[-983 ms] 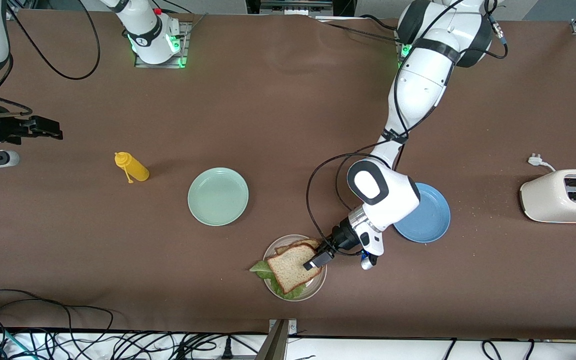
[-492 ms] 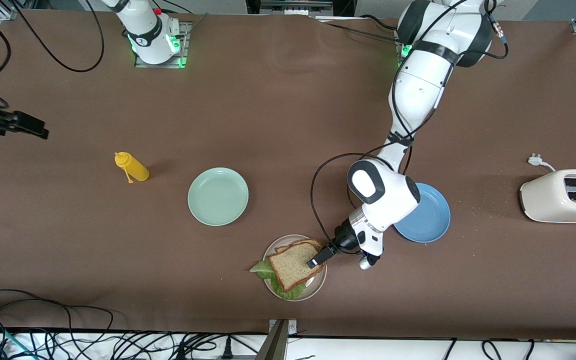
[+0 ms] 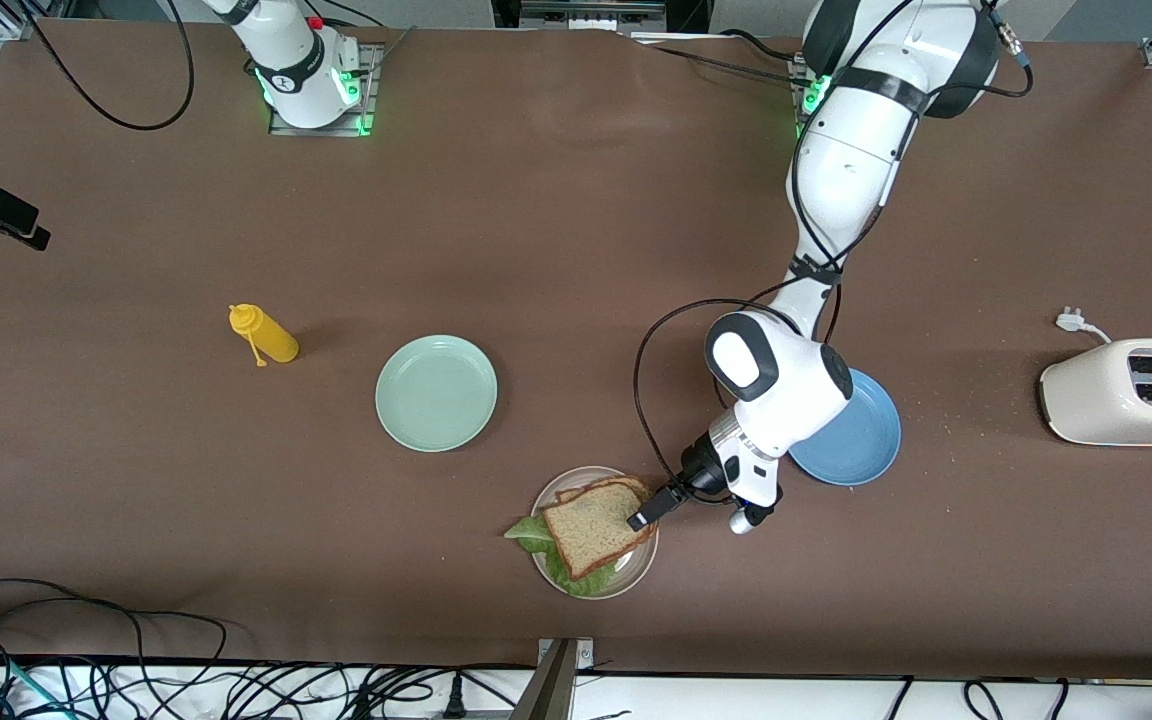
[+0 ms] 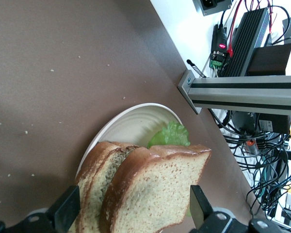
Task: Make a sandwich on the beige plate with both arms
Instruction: 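Open the left gripper and release the toast on the sandwich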
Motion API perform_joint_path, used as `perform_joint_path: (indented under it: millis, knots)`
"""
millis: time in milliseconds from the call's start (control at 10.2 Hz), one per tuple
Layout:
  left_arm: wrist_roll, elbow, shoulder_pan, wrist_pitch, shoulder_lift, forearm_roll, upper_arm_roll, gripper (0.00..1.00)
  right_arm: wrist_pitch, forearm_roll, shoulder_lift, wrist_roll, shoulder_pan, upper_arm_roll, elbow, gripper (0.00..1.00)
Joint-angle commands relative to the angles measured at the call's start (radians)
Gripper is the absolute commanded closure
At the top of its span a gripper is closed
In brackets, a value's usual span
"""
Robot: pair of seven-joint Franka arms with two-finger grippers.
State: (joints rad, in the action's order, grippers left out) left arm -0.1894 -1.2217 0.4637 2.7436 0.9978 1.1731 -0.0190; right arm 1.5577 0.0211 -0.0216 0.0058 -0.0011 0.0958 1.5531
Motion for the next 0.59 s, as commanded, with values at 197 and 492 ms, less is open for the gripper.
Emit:
perform_joint_path:
  millis: [197,492]
  knots:
    - [-0.099,-0.143,0.007,-0.041,-0.122,-0.188,-0.025,0.0,0.009,0.016,0.014,0.023,-0.011,-0.027,0.03,0.0]
    - [-0.099,-0.325,-0.02,-0.082,-0.244,-0.389,-0.039,0.0,0.015,0.008,0.005,0.127,-0.014,-0.085,0.03,0.0]
